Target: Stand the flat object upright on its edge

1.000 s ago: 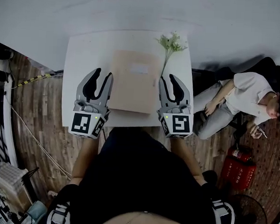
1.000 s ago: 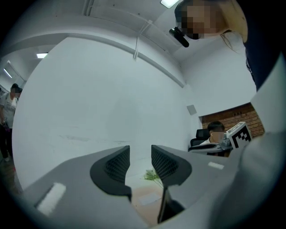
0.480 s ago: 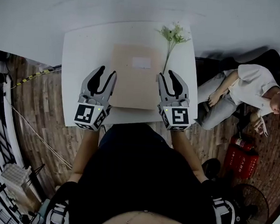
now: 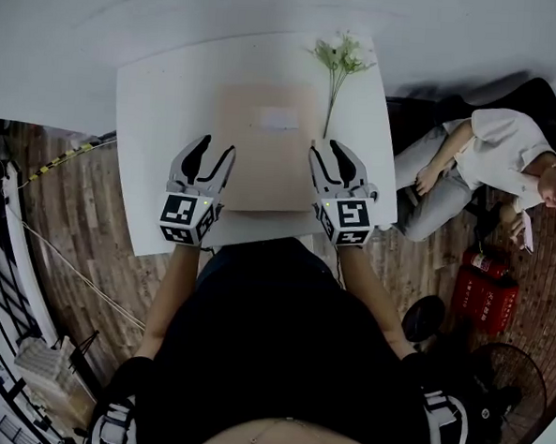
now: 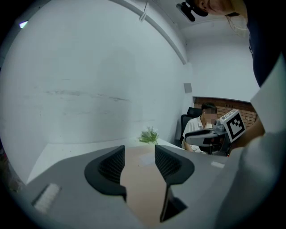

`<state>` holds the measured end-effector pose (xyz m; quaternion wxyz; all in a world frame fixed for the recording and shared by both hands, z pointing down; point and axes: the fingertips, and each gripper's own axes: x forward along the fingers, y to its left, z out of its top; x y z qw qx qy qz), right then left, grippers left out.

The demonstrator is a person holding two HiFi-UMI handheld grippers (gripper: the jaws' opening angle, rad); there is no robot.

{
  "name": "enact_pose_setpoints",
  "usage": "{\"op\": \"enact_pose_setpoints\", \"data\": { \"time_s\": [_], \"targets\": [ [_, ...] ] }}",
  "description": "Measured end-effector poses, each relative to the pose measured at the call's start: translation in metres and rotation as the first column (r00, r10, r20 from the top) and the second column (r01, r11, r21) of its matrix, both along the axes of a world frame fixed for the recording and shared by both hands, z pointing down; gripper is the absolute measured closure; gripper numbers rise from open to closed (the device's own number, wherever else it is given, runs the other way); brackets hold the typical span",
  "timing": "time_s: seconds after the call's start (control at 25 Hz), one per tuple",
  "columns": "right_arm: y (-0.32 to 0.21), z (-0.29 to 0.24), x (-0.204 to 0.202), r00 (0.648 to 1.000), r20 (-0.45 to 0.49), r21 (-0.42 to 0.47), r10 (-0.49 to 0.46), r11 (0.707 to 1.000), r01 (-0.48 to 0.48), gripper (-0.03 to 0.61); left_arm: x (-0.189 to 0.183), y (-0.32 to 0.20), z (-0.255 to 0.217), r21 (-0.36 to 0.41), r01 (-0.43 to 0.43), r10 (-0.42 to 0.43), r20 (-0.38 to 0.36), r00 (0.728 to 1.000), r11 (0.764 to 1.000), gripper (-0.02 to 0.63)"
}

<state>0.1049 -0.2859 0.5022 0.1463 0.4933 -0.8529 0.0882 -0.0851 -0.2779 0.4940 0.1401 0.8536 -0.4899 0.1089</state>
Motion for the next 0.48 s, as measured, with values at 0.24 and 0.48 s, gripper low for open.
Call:
{"op": "enact_pose_setpoints", "data": {
  "time_s": [0.24, 0.48],
  "targets": [
    [0.004, 0.044, 0.003, 0.999, -0.038, -0.112, -0.007, 0.994, 0.002, 0.403, -0.005, 0.001, 0.035, -0.089, -0.01, 0.01, 0.004, 1.0, 0.996, 0.394],
    [0.007, 0.069, 0.004, 1.0, 0.011, -0.213, -0.017, 0.977, 0.019, 0.382, -0.008, 0.003, 0.06, -0.169, -0.03, 0.03, 0.0, 1.0, 0.985, 0.373]
  ]
}}
